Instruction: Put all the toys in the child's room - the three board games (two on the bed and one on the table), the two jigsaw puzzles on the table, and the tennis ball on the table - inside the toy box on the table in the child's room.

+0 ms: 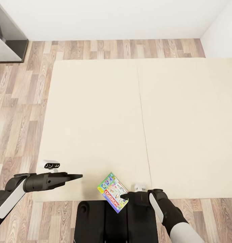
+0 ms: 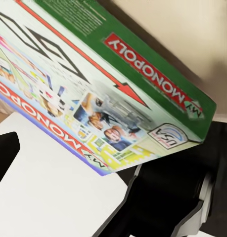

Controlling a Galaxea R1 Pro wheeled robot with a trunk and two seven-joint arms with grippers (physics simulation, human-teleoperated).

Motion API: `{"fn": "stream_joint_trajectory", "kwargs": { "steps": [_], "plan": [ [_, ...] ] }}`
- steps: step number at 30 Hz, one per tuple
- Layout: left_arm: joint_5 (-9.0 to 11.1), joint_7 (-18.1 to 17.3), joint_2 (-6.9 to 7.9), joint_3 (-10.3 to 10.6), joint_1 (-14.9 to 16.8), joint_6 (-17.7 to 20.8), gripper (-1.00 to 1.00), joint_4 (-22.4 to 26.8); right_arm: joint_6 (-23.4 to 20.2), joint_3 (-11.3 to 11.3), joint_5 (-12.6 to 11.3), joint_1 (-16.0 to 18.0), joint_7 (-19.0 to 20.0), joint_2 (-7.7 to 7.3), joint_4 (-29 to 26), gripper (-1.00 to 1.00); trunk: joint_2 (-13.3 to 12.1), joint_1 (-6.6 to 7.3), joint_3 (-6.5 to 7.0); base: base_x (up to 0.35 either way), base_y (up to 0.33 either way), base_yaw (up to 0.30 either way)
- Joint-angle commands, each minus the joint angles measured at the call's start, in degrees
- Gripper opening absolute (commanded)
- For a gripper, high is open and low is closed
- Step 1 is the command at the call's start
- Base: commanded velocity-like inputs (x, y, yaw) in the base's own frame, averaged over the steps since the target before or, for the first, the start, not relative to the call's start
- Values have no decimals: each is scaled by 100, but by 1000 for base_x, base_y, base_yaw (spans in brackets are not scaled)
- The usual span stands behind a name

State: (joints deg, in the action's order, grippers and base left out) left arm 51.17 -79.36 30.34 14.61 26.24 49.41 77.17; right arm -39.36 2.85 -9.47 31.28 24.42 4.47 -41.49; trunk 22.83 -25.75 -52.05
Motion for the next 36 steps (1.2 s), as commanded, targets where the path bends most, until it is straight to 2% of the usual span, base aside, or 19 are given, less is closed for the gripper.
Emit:
{"fn": "stream_joint_trajectory", "kwargs": {
  "steps": [1,13,19,36],
  "plan": [
    [39,-1,7,16,4,60,100,0,-37,5,-48,2,-23,-1,-7,100,9,-3,-7,0,0,0],
    [42,-1,7,17,4,60,100,0,82,5,-41,9,-33,10,0,100,9,-3,-11,0,0,0],
    [42,-1,7,16,4,60,100,0,131,17,-31,15,-33,133,0,100,9,-3,-22,0,0,0],
    [42,-1,7,15,4,60,100,0,91,22,-53,134,2,344,-33,100,9,-3,-34,0,0,0]
  ]
}}
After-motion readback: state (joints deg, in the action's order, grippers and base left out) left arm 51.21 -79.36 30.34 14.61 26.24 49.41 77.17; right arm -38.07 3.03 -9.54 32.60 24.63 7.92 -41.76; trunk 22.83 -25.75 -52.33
